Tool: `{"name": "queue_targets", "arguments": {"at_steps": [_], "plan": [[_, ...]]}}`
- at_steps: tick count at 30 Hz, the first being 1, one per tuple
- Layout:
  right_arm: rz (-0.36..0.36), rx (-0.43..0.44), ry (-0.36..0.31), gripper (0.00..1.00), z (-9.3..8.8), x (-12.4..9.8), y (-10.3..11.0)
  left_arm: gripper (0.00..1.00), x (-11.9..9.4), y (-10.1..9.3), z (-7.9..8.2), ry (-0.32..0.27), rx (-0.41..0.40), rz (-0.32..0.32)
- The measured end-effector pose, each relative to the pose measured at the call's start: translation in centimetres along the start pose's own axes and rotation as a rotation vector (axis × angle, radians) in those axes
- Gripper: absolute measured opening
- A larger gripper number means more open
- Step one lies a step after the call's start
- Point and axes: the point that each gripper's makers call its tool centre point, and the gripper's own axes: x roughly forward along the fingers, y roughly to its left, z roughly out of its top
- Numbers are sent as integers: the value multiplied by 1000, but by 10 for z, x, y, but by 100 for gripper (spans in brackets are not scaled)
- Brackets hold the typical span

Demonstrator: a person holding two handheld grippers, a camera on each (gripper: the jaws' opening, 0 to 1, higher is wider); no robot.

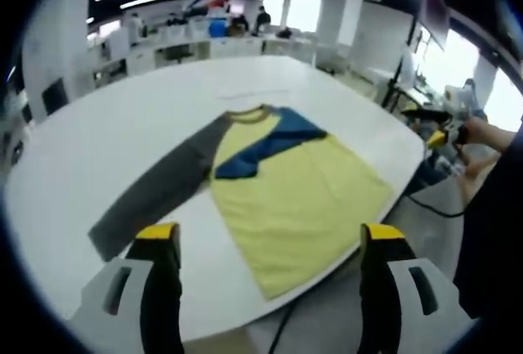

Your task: Fold the garment on the visible template until the final outline fits inside the template.

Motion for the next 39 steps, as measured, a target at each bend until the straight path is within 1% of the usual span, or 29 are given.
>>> {"name": "queue_targets", "arguments": {"at_steps": [5,7,10,13,15,19,23,26,28,30,31,33,37,39], "plan": [[10,-19,4,100,4,4,3,87,0,-1,3,-8,4,-1],[14,-35,9,99,5,7,5,87,-1,0,1,-5,3,1],[20,-52,28,93,2,9,8,87,-3,0,-1,-4,-2,3],[36,-63,31,95,3,14,12,87,-6,0,-4,-11,-15,3],[44,-73,40,93,3,17,14,87,-8,0,-5,-19,-24,4],[65,-117,53,91,10,27,18,87,-9,4,-11,-15,-30,7],[92,-176,43,88,23,38,24,87,-12,4,-13,-11,-25,6],[107,-207,29,85,34,51,26,87,-13,5,-13,-17,-31,11],[122,-230,25,80,39,59,29,87,-13,4,-14,-19,-32,11],[138,-277,26,76,45,70,33,86,-13,3,-15,-22,-36,8],[159,-313,39,75,46,78,37,86,-13,3,-15,-21,-38,7],[182,-356,48,73,51,90,43,86,-13,2,-16,-20,-38,5],[218,-401,42,71,60,111,55,86,-13,2,-17,-22,-43,3],[240,-414,43,68,64,124,62,86,-14,2,-18,-21,-43,1]]}}
